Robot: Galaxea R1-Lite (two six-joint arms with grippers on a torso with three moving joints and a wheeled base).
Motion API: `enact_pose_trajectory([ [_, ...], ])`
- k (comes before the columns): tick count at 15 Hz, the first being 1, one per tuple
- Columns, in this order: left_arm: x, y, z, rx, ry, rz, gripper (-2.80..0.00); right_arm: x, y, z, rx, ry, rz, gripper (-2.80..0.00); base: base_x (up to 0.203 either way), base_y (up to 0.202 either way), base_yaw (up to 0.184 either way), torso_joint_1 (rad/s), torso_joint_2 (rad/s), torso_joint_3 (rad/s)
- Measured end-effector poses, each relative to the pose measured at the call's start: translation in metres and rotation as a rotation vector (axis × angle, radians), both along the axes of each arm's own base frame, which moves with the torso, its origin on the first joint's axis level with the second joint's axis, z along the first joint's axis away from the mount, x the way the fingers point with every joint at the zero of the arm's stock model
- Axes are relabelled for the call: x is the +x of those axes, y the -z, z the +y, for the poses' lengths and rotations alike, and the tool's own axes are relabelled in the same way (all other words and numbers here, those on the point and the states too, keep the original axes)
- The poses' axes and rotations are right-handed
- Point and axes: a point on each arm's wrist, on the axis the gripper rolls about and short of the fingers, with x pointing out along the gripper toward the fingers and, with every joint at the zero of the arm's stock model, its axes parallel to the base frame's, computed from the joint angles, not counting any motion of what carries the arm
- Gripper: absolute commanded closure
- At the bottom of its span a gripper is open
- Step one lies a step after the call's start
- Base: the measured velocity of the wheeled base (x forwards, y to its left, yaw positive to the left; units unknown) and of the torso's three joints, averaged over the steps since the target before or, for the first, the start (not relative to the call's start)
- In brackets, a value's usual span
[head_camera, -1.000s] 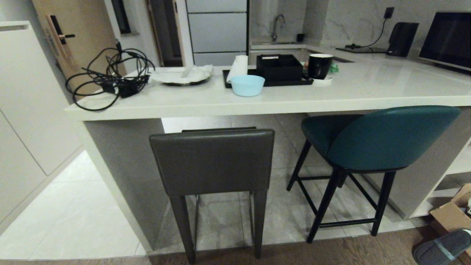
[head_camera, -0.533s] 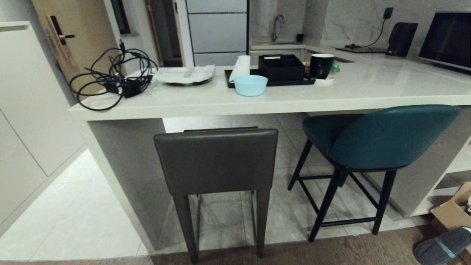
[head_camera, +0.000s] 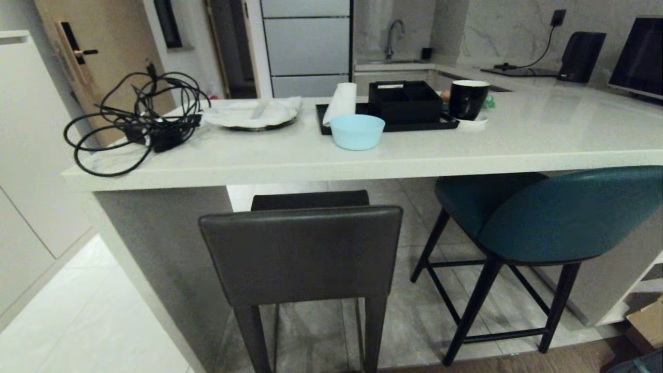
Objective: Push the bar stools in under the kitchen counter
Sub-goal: Pull the gray chair out from under the dining table
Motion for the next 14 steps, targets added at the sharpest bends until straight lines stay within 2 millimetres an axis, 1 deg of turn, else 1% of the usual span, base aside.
enact_pose_trajectory([
  [7, 0.0, -0.0001, 0.0, 0.0, 0.0, -0.001, 0.0, 0.0, 0.0, 0.0, 0.0, 0.0, 0.0, 0.0, 0.189, 0.0, 0.001, 0.001, 0.0, 0.004],
  [8, 0.0, -0.0001, 0.0, 0.0, 0.0, -0.001, 0.0, 0.0, 0.0, 0.0, 0.0, 0.0, 0.0, 0.0, 0.092, 0.0, 0.006, 0.012, 0.01, -0.001],
  [14, 0.0, -0.0001, 0.0, 0.002, -0.001, -0.001, 0.0, 0.0, 0.0, 0.0, -0.002, -0.001, 0.0, 0.0, 0.0, 0.0, 0.0, 0.0, 0.0, 0.0],
])
